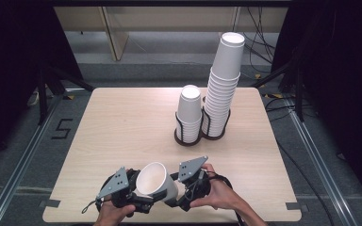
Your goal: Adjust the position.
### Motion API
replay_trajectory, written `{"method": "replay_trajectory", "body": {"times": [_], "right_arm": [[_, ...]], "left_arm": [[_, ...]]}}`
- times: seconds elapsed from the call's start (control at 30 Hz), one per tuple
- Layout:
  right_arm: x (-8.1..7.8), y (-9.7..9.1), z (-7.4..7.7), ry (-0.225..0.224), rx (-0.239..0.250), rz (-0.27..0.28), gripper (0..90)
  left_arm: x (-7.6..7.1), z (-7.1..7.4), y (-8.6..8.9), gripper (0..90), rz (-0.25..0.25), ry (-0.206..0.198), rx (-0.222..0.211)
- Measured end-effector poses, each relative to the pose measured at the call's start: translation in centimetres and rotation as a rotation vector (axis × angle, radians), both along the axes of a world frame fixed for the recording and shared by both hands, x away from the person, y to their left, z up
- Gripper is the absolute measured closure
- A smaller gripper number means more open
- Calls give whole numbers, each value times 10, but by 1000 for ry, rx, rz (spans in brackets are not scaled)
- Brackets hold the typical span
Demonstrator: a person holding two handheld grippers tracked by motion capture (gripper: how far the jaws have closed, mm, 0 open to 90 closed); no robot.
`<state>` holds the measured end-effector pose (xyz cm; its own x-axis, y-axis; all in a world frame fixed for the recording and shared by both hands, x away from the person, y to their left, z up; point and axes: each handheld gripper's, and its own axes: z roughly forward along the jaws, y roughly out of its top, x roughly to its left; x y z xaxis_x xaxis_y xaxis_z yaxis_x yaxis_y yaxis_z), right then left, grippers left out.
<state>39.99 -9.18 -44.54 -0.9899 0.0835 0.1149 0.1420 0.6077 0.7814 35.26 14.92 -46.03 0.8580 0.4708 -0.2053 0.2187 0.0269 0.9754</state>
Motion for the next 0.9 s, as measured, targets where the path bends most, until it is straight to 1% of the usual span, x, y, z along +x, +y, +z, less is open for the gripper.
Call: {"method": "replay_trajectory", "body": {"times": [0.03,0.07,0.17,0.23,0.27,0.3,0.33,0.43,0.47,0.5,0.53,0.57,0.6,0.63,0.67,0.7,0.73,0.77,0.8,0.83,0.9], "right_arm": [[1,-1,0,3,-9,1,180],[1,-3,0,1,-8,-8,179],[5,-10,0,2,-18,-44,170],[8,-17,-1,-1,-10,-71,173],[9,-20,0,-1,-18,-87,177],[10,-23,0,-5,-20,-102,181],[11,-25,0,-4,-20,-119,185],[13,-31,-1,-16,-24,-159,193],[14,-33,-1,-14,-31,-163,193],[14,-34,-2,-15,-29,-166,195],[14,-35,-2,-16,-31,-170,196],[13,-36,-2,-13,-32,-176,197],[13,-37,-3,-11,-33,-175,198],[13,-38,-3,-16,-37,-179,199],[13,-38,-4,-28,-37,-183,199],[13,-38,-5,-23,-41,-184,199],[12,-39,-5,-8,-45,-191,198],[13,-39,-6,-21,-49,-187,199],[12,-40,-6,-16,-49,-189,199],[12,-40,-7,-14,-53,-188,200],[12,-41,-7,-17,-55,-194,200]], "left_arm": [[0,1,1,136,9,-2,1],[1,1,3,136,21,-5,7],[3,2,8,136,78,-19,49],[5,2,12,136,128,-23,90],[7,1,13,136,143,-25,91],[8,0,16,136,161,-18,114],[9,-1,17,136,178,-17,117],[12,-3,20,136,229,-18,162],[12,-3,20,136,241,-17,170],[14,-4,20,136,247,-22,159],[13,-4,21,136,269,-14,185],[14,-5,22,136,279,-20,193],[15,-5,22,136,286,-23,197],[15,-5,24,136,302,-12,200],[15,-5,25,136,308,-9,208],[16,-5,25,136,313,-10,207],[17,-6,26,136,323,-12,213],[17,-6,27,136,331,-12,218],[18,-6,27,136,340,-12,218],[19,-7,28,136,344,-16,208],[20,-7,29,136,359,-17,210]]}}
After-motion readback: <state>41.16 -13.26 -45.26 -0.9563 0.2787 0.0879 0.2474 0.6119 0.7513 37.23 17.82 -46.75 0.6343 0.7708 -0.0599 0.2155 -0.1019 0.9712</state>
